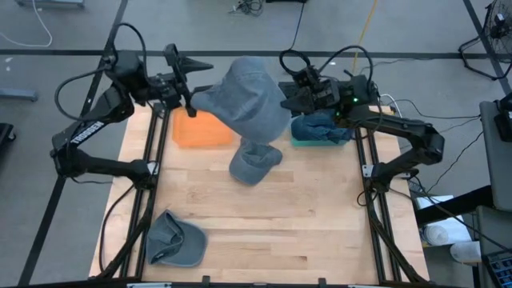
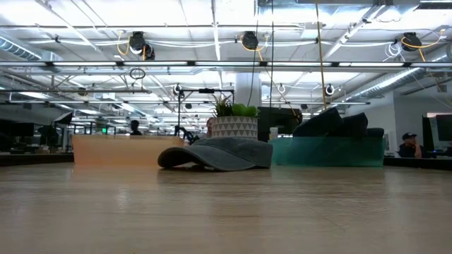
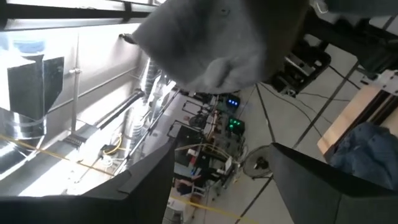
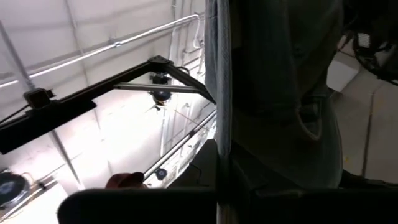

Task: Pick & Place hat
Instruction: Put the middle right gray cap into the orange bin

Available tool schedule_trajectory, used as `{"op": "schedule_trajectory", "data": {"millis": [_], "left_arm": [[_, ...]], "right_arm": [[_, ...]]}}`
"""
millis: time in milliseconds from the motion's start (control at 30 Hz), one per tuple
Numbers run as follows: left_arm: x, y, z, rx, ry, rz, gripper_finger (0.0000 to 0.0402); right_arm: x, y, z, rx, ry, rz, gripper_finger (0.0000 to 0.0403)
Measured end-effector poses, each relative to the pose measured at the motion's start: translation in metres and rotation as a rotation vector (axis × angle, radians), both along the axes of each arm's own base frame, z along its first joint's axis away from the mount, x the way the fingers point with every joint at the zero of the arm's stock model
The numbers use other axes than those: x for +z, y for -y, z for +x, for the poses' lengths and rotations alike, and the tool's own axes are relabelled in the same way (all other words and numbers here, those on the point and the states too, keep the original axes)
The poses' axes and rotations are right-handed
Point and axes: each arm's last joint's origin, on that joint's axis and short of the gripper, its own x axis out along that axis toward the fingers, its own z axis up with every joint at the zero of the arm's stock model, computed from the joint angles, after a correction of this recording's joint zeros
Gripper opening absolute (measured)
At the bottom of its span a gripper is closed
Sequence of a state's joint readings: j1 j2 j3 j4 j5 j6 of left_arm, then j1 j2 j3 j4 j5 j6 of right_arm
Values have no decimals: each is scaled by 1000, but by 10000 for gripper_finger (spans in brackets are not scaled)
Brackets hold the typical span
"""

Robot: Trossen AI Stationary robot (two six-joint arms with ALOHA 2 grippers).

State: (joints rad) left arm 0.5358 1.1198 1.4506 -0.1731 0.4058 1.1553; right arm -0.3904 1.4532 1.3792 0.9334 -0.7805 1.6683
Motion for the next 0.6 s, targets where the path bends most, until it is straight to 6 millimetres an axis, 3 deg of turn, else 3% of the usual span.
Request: {"op": "schedule_trajectory", "data": {"millis": [267, 600], "left_arm": [[0, 18, 9, -1, 15, -95, 254], [-10, 18, 9, -100, 10, -865, 244]], "right_arm": [[-5, 2, 6, 36, 6, 22, 0], [-1, -5, -3, 181, -67, -68, 0]]}}
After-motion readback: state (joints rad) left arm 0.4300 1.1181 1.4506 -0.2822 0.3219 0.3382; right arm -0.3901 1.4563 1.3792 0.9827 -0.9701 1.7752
